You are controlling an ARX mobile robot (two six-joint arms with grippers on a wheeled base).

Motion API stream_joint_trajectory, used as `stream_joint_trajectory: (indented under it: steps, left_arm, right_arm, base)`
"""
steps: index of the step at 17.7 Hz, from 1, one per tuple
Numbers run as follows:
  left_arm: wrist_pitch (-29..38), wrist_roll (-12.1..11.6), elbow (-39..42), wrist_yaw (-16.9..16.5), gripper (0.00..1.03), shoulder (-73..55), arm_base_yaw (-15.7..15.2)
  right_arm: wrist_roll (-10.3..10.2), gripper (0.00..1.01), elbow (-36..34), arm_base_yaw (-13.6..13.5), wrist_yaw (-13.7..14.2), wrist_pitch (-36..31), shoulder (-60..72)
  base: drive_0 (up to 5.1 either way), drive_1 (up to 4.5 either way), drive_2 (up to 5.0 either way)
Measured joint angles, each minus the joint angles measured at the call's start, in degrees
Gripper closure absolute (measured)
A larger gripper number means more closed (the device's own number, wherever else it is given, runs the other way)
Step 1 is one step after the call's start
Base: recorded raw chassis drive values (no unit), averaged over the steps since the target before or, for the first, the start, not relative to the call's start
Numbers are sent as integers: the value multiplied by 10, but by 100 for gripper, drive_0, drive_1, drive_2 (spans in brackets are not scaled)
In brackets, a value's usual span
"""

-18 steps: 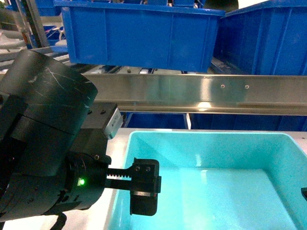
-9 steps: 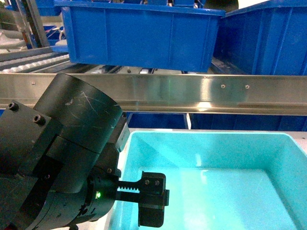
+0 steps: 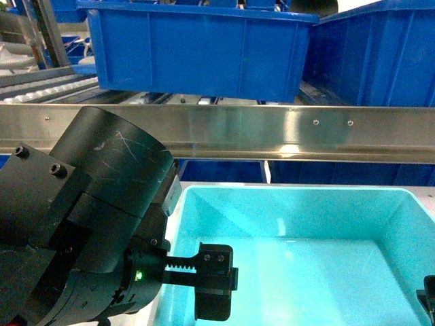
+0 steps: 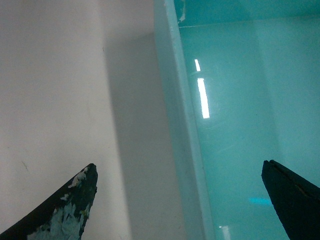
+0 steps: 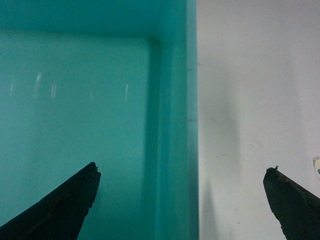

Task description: Organize blue bins on left shelf correctly

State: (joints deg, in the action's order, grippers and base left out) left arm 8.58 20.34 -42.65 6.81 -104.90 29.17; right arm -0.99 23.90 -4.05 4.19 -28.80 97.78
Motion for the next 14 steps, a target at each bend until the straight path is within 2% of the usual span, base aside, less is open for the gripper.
stream_joint_trajectory:
  steps: [6,8,10,14]
  left_arm:
    - [0,-1,0,0,6,0,0]
    - [0,0,0,0,26,0,0]
    - [0,0,0,0,46,0,0]
    - [0,0,0,0,73,0,0]
  right_arm:
    - [0,3,0,3,5,-2,3]
    - [-3,18,0,3,5,-2,3]
    - [-3,38,0,3,5,-2,3]
    - [-3,64,0,3,5,-2,3]
  base:
    - [0,0,0]
    - [0,0,0]
    - [0,0,0]
    - [0,0,0]
